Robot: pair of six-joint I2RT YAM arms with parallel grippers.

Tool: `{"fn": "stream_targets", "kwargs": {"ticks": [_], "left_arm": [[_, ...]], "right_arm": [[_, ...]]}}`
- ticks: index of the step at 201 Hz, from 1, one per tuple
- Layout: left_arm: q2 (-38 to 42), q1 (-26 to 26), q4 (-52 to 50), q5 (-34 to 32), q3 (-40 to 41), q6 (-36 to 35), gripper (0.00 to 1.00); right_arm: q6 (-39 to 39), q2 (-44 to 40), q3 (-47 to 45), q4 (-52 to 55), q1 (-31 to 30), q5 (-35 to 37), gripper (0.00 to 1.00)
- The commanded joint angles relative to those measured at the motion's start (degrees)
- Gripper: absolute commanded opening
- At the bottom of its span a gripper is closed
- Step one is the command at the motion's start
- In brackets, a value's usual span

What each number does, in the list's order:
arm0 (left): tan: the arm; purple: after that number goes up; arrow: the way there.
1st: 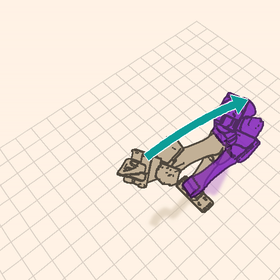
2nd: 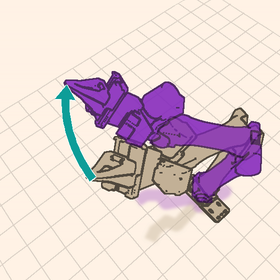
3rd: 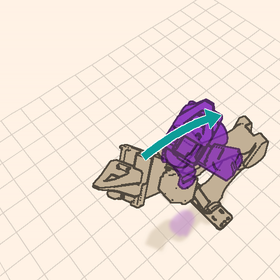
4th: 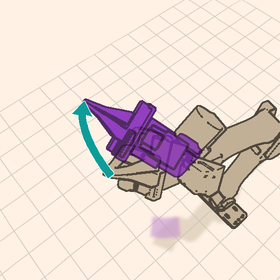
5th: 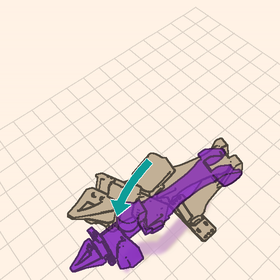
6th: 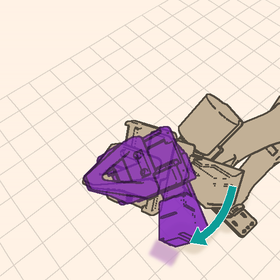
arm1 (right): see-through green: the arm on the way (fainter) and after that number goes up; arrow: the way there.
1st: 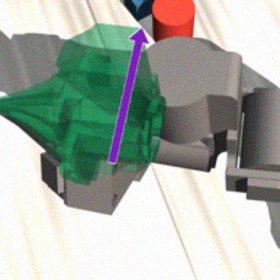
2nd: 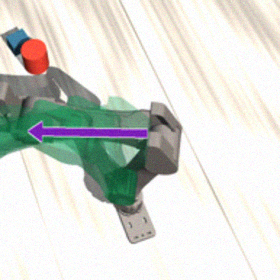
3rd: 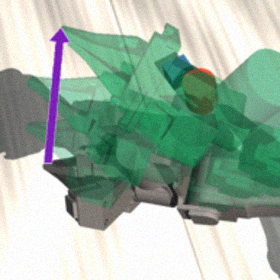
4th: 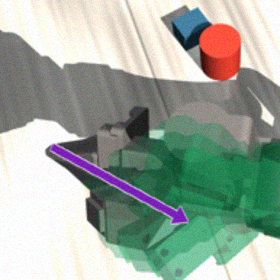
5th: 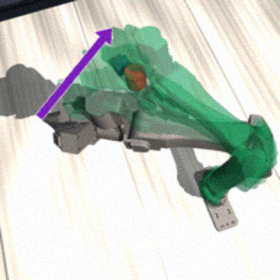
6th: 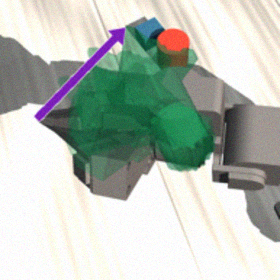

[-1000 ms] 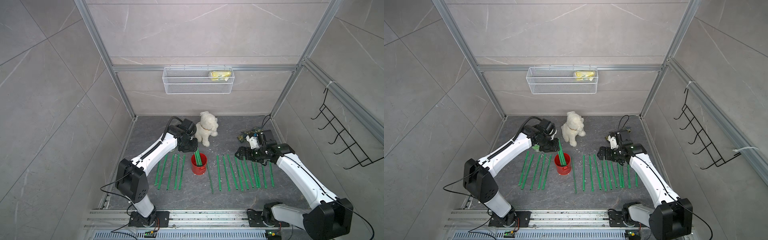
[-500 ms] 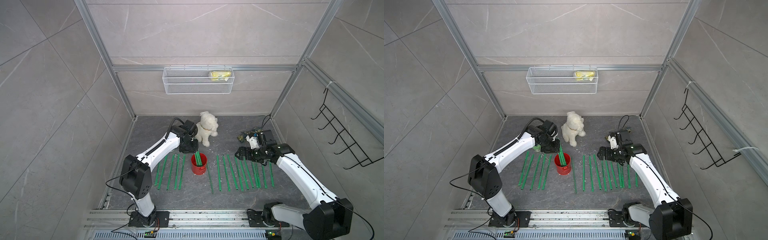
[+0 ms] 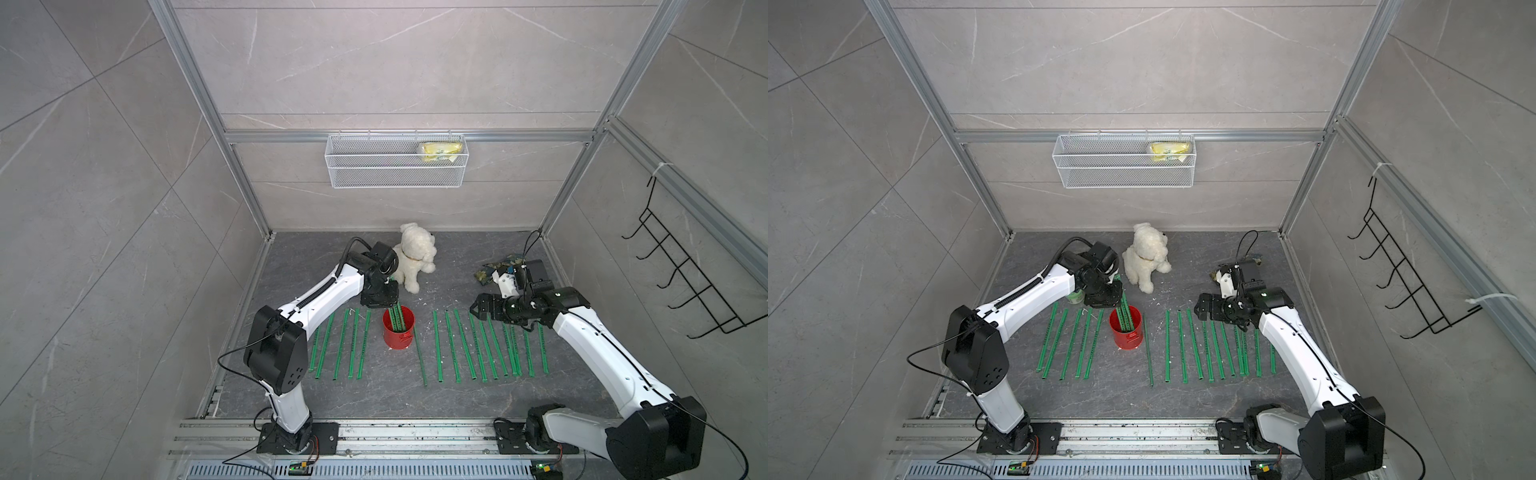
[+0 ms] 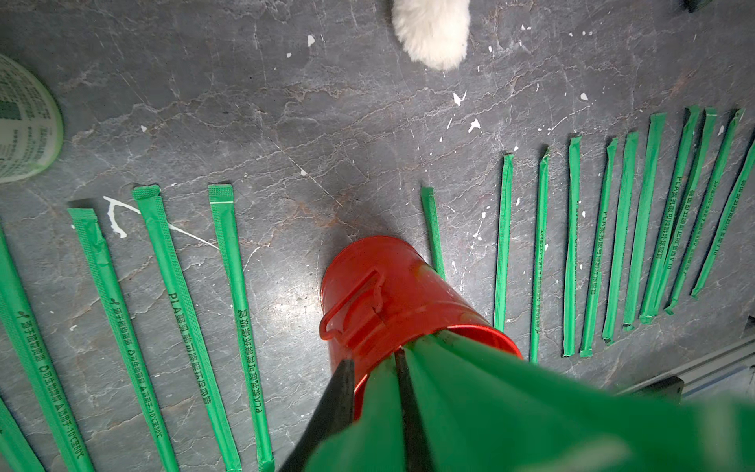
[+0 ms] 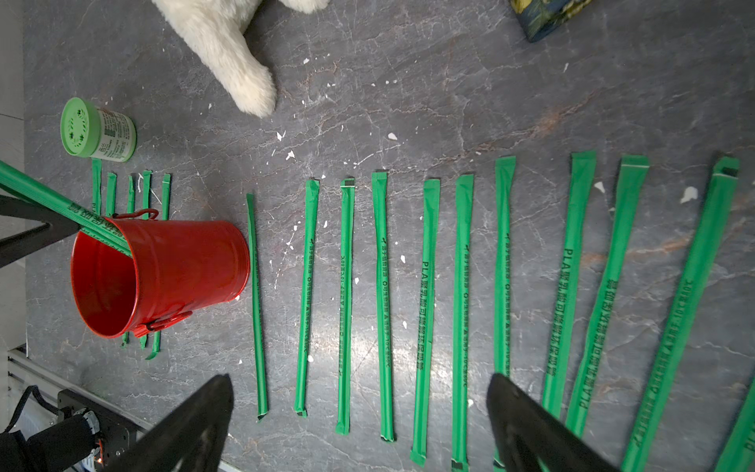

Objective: Take the straws out of the storage container
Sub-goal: Pick up the straw from the container.

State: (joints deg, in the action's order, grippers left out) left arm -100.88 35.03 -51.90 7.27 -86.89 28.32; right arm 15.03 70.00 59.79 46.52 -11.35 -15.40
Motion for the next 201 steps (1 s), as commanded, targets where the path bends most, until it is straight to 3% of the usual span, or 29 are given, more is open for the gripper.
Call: {"fn": "stream_targets", "kwargs": {"ticks": [1,50,201], "left_arm": [[-0.3,0.4,0.0,-1.2,-2.1,-1.0,0.24],[-0.9,0.4,-1.1,-2.7,-2.9,-1.5,0.12],[4.4,2.9,-7.0,-4.8,-5.3,-0.9,0.10]], "right_arm": [[-0.3,-0.2,1.5,1.5,-0.3,0.5,1.00],[-0.4,-0.5,1.6,1.7,-0.5,0.5,1.00],[-0.2,-0.9,2.3,1.4,-0.3,-0.4,1.00]]}}
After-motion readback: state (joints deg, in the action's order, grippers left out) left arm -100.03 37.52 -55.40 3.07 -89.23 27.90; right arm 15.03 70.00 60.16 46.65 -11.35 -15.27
